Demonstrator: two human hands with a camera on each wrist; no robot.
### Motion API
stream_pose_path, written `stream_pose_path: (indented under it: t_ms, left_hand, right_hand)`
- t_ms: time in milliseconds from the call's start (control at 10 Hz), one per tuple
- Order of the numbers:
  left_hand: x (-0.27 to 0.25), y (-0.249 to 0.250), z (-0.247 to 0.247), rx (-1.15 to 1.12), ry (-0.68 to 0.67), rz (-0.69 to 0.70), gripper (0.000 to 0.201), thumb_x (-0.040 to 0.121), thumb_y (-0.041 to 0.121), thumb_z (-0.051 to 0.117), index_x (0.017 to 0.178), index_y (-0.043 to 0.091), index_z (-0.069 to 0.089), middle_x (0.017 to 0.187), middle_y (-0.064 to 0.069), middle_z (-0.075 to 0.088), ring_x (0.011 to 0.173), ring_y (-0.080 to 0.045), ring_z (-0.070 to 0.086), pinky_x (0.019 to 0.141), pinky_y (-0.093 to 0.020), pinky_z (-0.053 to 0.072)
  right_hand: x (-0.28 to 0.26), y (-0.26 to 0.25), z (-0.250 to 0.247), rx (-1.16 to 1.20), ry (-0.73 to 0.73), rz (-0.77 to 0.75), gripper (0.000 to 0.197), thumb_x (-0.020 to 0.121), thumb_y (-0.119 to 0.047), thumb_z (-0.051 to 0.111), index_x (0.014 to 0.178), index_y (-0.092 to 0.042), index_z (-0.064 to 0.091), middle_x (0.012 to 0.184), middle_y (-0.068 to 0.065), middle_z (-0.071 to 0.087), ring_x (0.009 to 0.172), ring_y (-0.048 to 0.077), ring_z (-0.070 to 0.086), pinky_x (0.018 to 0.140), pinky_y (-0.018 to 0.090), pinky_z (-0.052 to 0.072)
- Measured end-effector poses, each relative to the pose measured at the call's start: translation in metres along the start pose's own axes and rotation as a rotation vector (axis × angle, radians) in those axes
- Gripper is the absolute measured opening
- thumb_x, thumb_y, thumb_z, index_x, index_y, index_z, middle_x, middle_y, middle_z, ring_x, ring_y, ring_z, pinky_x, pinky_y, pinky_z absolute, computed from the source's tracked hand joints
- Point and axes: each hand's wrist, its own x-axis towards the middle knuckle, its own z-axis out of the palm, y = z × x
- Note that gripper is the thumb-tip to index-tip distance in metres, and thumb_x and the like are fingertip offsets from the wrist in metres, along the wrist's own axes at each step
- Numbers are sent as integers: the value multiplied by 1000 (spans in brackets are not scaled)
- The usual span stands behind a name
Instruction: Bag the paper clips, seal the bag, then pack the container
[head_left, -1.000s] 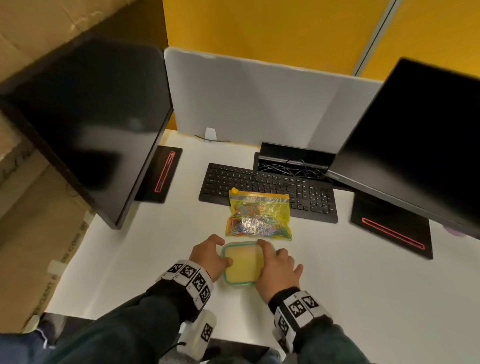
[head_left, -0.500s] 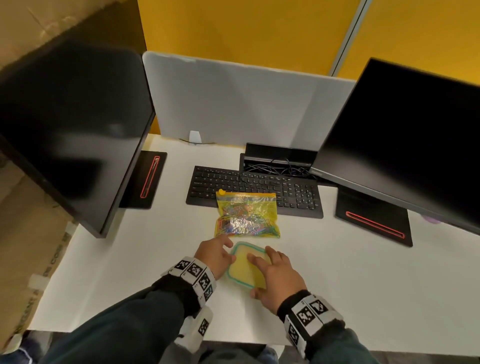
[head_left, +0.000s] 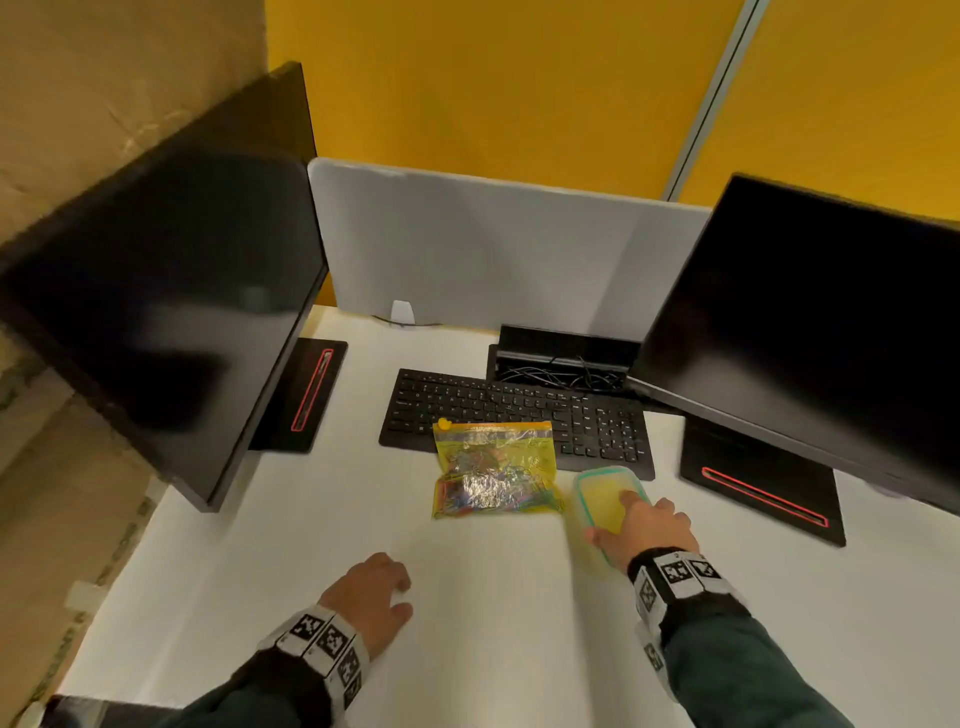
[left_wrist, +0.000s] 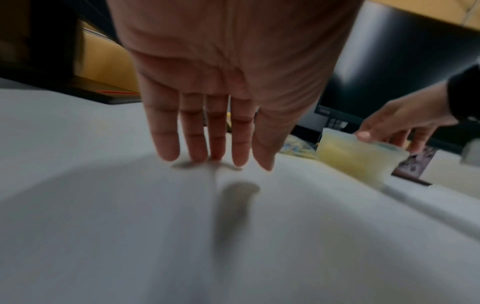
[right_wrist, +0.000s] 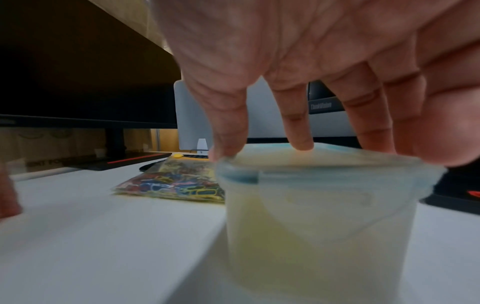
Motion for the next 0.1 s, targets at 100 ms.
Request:
stream_pose_path:
  t_ms: [100]
  left_hand:
    - [-21, -19, 13, 98, 78, 38, 31, 82, 42, 52, 112, 40, 44, 138, 16, 34, 126, -4, 36, 103, -21, 35]
  right_hand:
    - [19, -6, -12, -29, -23, -28, 73, 78, -62, 54, 137, -23, 34, 133, 12, 42, 121, 31, 44, 96, 40, 44]
